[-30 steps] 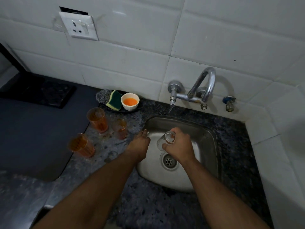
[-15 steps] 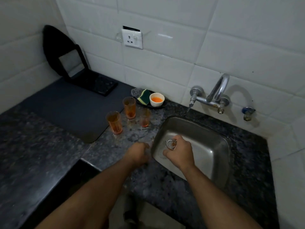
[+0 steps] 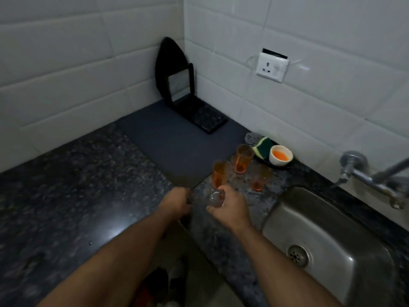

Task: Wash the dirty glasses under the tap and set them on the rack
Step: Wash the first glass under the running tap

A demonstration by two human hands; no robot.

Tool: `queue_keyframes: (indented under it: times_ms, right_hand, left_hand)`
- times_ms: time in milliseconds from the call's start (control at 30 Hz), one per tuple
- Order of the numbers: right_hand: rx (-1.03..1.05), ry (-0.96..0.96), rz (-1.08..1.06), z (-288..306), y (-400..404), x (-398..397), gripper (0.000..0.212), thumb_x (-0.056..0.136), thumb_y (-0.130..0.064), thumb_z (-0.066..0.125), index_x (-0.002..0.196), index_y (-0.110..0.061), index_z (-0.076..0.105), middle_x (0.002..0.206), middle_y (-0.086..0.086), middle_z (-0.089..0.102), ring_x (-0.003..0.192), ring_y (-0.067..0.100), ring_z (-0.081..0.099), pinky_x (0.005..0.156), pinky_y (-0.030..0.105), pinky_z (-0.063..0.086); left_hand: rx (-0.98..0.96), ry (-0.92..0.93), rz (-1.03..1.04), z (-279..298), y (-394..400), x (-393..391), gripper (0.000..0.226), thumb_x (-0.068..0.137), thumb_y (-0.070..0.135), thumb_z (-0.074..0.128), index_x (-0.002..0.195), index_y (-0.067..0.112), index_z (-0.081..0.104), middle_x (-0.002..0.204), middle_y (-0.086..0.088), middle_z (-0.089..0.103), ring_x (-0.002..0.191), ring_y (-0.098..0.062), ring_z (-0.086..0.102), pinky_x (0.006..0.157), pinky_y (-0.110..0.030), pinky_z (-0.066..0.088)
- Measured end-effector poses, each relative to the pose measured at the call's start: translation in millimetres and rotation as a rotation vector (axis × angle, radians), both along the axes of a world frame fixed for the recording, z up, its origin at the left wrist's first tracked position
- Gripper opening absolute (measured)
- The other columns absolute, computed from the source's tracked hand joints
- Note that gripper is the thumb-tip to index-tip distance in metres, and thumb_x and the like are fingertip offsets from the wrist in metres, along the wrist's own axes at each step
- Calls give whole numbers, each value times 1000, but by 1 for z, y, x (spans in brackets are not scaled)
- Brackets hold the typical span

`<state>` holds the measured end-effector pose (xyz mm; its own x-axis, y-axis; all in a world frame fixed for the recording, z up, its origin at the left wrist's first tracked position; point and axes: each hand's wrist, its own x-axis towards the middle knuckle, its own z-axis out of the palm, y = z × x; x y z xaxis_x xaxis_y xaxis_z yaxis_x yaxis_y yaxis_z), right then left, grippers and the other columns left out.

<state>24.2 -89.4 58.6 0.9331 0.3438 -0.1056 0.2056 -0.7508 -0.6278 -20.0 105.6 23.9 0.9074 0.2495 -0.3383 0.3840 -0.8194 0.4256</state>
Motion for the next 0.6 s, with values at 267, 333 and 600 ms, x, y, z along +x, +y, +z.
queue_keyframes:
  times_ms: [267, 333, 600]
  right_hand:
    - [34, 7, 60, 3, 128, 76, 59, 67, -35, 92, 117, -24, 63, 97, -6, 73, 86, 11, 72, 76, 27, 62]
    - [56, 10, 56, 6, 145, 95, 58, 67, -35, 93, 116, -24, 62, 96, -7, 72, 85, 11, 72, 76, 28, 63]
    - [31, -45, -37, 2, 206, 221, 52, 69, -32, 92, 109, -23, 60, 95, -2, 72, 84, 16, 72, 74, 34, 64]
  left_hand:
    - [9, 9, 51, -11, 115, 82, 31, 79, 22, 72, 109, 18, 73, 115, -6, 73, 108, -26, 69, 92, -36, 57]
    - [7, 3, 58, -7, 129, 102, 30, 82, 22, 72, 112, 17, 72, 117, -6, 71, 110, -26, 68, 94, -36, 57]
    - [73, 41, -12, -19, 188, 220, 66, 89, 38, 73, 147, 14, 51, 148, -12, 50, 141, -31, 44, 116, -45, 41]
